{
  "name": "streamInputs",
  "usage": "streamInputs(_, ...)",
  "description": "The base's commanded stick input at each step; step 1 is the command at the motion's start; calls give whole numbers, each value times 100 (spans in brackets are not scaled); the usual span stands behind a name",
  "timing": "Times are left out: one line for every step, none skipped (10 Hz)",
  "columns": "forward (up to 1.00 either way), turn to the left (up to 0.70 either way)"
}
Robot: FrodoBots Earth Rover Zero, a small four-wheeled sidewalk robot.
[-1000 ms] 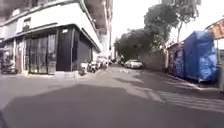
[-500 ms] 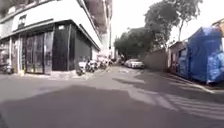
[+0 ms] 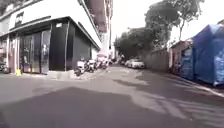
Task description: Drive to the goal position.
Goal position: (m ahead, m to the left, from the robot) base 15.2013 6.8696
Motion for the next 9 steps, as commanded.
streamInputs(70,0)
streamInputs(70,0)
streamInputs(70,0)
streamInputs(70,-4)
streamInputs(70,-14)
streamInputs(70,-14)
streamInputs(70,-14)
streamInputs(70,-3)
streamInputs(70,0)
